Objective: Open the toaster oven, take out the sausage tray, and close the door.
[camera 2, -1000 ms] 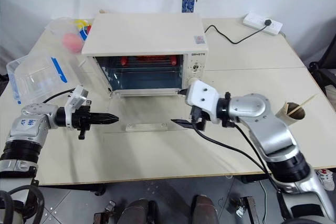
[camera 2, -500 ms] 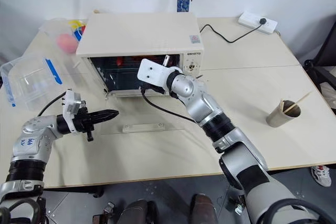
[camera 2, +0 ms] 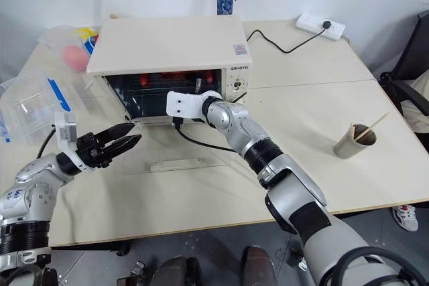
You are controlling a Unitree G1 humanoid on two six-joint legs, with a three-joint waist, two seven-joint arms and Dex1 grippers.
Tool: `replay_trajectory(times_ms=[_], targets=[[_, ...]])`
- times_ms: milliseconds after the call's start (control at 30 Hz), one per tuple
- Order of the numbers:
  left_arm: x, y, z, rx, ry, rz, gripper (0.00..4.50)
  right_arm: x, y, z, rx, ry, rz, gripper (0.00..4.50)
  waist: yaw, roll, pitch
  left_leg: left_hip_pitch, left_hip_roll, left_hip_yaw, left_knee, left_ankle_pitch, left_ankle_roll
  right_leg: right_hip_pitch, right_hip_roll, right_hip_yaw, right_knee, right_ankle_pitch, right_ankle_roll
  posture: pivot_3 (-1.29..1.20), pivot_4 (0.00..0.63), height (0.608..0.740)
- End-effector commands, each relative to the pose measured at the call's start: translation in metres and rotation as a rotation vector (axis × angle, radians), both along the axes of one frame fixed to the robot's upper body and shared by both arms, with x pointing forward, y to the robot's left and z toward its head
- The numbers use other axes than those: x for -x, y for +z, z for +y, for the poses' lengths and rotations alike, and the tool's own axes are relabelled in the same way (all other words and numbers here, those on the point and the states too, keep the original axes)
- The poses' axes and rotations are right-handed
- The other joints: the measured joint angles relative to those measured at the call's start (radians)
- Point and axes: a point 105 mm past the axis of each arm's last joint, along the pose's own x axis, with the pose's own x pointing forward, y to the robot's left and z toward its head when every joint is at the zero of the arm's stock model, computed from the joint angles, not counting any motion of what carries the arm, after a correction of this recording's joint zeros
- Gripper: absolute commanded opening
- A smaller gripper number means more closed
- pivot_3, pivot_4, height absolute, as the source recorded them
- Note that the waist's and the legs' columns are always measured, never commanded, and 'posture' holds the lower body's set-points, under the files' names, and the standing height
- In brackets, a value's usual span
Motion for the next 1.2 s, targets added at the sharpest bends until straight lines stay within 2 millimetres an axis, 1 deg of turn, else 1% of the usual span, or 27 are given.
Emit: replay_trajectory(times_ms=[33,67,133,233,267,333,600,633,833,1033,1133,1200], targets=[[0.007,0.019,-0.002,0.054,-0.024,-0.067,4.17,0.003,0.013,0.007,0.008,0.02,-0.059,4.5,0.001,0.0,0.0,0.0,0.0,0.0,0.0,0.0,0.0,0.0,0.0,0.0,0.0,0.0,0.0,0.0,0.15,0.74],[0.007,0.02,-0.002,0.057,-0.023,-0.067,4.49,0.003,0.013,0.006,0.011,0.015,-0.06,4.5,0.001,0.0,0.0,0.0,0.0,0.0,0.0,0.0,0.0,0.0,0.0,0.001,0.0,0.0,0.0,0.0,0.15,0.74],[0.006,0.019,-0.001,0.055,-0.018,-0.062,4.49,0.003,0.012,0.005,0.008,0.007,-0.059,4.5,0.001,0.0,0.0,0.0,0.0,0.0,0.0,0.0,0.0,0.0,0.0,0.001,0.0,0.0,0.0,0.0,0.15,0.74],[0.004,0.018,-0.001,0.047,-0.013,-0.06,4.5,0.004,0.013,0.006,0.011,0.005,-0.068,3.85,0.0,0.0,0.0,0.0,0.0,0.0,0.0,0.0,0.0,0.0,0.0,0.0,0.0,0.0,0.0,0.0,0.15,0.74],[0.003,0.017,-0.002,0.046,-0.011,-0.06,4.5,0.005,0.014,0.006,0.01,0.004,-0.072,3.56,0.0,0.0,0.0,0.0,0.0,0.0,0.0,0.0,0.0,0.0,0.0,0.0,0.0,0.0,0.0,0.0,0.15,0.74],[-0.001,0.019,-0.002,0.048,0.002,-0.071,4.5,0.005,0.014,0.006,0.014,0.005,-0.078,2.81,0.001,0.0,0.0,0.0,0.0,0.0,0.0,0.0,0.0,0.0,0.0,0.001,0.0,0.0,0.0,0.0,0.15,0.74],[-0.006,0.022,-0.004,0.054,0.006,-0.085,4.5,0.011,0.017,0.008,0.012,0.016,-0.09,0.08,0.0,-0.001,0.0,0.001,0.0,0.0,-0.001,0.0,0.0,0.0,0.0,0.0,0.0,0.0,0.0,0.0,0.15,0.74],[-0.007,0.023,-0.005,0.058,0.007,-0.09,4.5,0.011,0.017,0.008,0.011,0.018,-0.089,0.01,0.0,-0.001,-0.001,0.001,0.0,0.0,-0.001,0.0,0.0,0.0,0.0,0.0,0.0,0.0,0.0,0.0,0.15,0.74],[-0.017,0.034,-0.006,0.074,0.029,-0.127,4.5,0.016,0.019,0.01,-0.002,0.035,-0.081,0.01,0.001,-0.001,-0.001,0.001,0.0,0.0,-0.001,0.0,0.0,0.0,0.0,0.0,0.0,0.0,0.0,0.0,0.15,0.74],[-0.031,0.048,-0.01,0.093,0.051,-0.172,4.5,0.022,0.021,0.014,0.001,0.069,-0.078,0.01,0.001,-0.001,-0.001,0.001,0.0,0.0,-0.003,0.0,0.0,0.0,0.0,0.0,-0.001,0.0,0.0,0.0,0.15,0.74],[-0.044,0.066,-0.013,0.145,0.062,-0.225,4.5,0.024,0.023,0.015,0.004,0.082,-0.087,0.01,0.002,-0.001,-0.001,0.001,-0.001,0.0,-0.004,0.0,0.0,0.0,0.0,-0.001,-0.002,0.0,0.0,0.0,0.15,0.74],[-0.049,0.074,-0.013,0.173,0.069,-0.246,4.5,0.024,0.023,0.016,0.007,0.087,-0.089,0.01,0.001,-0.001,-0.001,0.001,-0.001,-0.001,-0.004,0.0,0.0,0.001,0.0,-0.001,-0.002,0.0,0.0,0.0,0.15,0.74]])
